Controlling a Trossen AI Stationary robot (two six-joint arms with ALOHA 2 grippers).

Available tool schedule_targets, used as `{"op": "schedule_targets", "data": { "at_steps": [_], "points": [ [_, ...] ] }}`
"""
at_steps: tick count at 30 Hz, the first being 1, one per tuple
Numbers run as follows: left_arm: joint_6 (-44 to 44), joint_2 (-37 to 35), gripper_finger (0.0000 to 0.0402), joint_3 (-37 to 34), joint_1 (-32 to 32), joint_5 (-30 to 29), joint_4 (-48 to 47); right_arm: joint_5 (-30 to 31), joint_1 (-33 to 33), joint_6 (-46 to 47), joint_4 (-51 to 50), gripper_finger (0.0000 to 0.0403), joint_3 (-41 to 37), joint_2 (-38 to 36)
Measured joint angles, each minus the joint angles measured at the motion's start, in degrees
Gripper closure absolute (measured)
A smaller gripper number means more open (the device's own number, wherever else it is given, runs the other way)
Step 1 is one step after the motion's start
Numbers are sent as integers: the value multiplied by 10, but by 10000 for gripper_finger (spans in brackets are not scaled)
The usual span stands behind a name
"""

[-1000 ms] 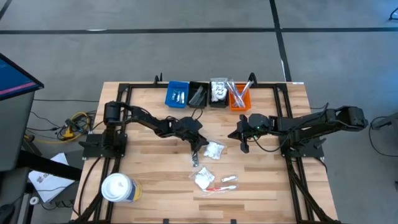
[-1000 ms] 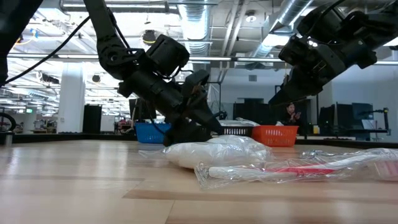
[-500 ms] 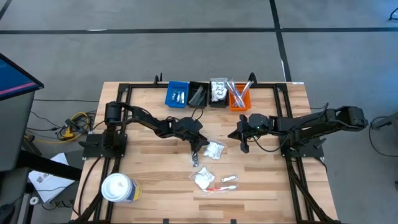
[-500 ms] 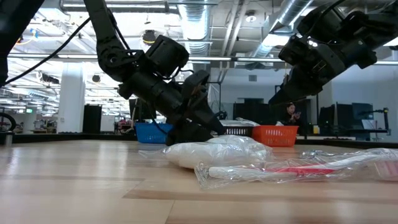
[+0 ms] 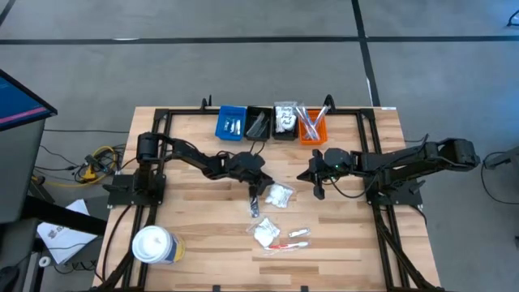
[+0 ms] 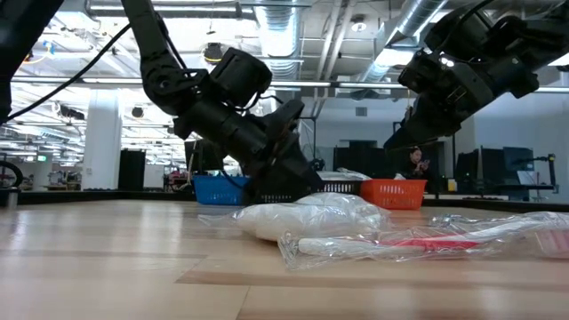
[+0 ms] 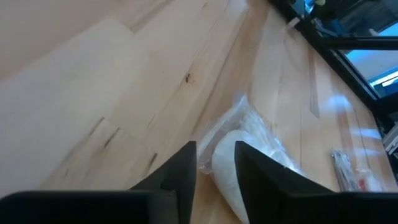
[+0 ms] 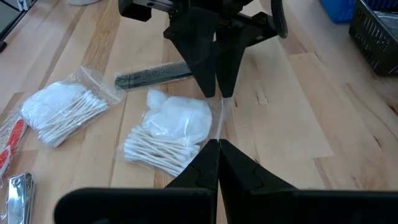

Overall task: Pick & Place Travel size toiletries
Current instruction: Put the white vanity pack into the right black bin

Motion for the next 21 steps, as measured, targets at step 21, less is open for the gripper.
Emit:
{"op": "schedule_targets", "data": {
  "at_steps": [21],
  "points": [
    [61, 0, 172, 3, -4, -50, -1, 0, 0, 0, 3, 402, 0, 0]
  ]
}}
